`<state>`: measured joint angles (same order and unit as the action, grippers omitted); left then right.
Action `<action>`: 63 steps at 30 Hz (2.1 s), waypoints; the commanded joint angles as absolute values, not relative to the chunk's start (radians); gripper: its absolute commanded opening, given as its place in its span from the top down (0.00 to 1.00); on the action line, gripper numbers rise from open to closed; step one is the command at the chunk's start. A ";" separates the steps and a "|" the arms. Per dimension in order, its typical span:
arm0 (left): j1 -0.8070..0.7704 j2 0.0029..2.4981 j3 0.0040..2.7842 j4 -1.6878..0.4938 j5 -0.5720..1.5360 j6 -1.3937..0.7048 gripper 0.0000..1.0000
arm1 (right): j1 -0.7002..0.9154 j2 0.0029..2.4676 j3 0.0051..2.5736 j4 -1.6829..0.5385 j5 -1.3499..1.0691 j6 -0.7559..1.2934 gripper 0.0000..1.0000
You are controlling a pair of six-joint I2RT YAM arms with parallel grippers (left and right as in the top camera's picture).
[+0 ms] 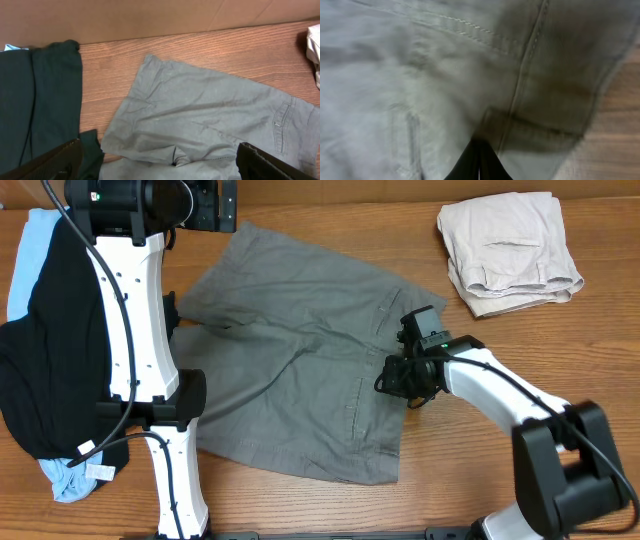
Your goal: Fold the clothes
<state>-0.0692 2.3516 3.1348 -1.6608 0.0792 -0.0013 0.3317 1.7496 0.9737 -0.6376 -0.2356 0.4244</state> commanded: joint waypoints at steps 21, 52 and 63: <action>-0.065 2.351 2.945 -1.566 0.093 0.024 0.00 | 0.160 1.859 0.976 -0.282 -0.001 0.336 0.92; -0.066 1.874 2.893 -1.689 0.048 -0.087 0.00 | 0.160 1.028 1.389 -1.141 -0.306 0.347 0.00; -0.066 1.620 2.260 -1.689 0.063 -0.166 0.00 | 0.160 1.006 1.319 -1.263 -0.308 0.418 0.03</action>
